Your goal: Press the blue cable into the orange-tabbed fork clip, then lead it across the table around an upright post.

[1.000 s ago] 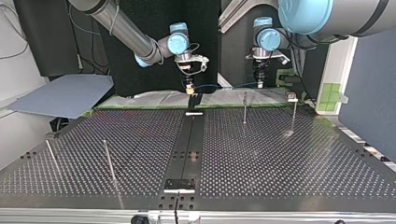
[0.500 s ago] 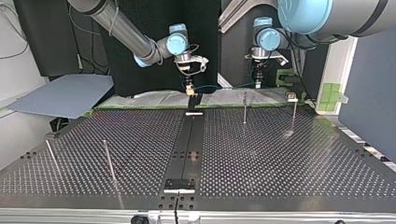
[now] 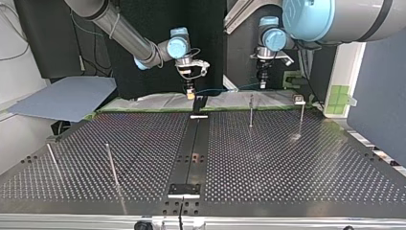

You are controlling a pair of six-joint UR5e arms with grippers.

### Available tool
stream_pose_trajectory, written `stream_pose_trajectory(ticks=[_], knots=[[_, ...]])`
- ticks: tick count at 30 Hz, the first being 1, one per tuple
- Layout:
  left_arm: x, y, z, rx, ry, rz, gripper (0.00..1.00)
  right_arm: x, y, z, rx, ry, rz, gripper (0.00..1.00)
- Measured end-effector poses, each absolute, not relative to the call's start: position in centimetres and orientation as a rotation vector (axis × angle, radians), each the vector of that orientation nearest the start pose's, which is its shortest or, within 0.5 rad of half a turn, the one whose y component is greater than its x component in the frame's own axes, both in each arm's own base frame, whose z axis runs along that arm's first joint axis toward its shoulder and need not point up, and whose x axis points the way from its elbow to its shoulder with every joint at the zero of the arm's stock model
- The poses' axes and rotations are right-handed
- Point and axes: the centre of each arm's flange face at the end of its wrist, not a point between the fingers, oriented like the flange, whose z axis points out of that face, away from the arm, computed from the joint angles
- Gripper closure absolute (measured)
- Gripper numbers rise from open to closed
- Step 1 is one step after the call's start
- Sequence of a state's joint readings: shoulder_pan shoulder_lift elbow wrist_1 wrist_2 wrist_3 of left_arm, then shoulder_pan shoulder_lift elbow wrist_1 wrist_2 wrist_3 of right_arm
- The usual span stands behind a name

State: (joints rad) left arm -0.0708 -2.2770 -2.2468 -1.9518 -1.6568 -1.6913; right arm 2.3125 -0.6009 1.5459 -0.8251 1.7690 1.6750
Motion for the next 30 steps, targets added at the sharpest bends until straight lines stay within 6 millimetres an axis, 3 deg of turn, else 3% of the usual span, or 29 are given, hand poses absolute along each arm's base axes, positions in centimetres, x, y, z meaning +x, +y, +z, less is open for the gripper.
stream_pose_trajectory(ticks=[6, 30], knots=[[41.9, -15.4, -2.3, -0.113, 1.757, -0.075, 1.00, 53.3, -41.9, -2.9, 1.673, -1.036, 1.584, 1.00], [45.8, -15.9, -1.6, -0.120, 1.754, -0.111, 1.00, 53.9, -42.8, -3.0, 1.660, -1.029, 1.599, 1.00]])
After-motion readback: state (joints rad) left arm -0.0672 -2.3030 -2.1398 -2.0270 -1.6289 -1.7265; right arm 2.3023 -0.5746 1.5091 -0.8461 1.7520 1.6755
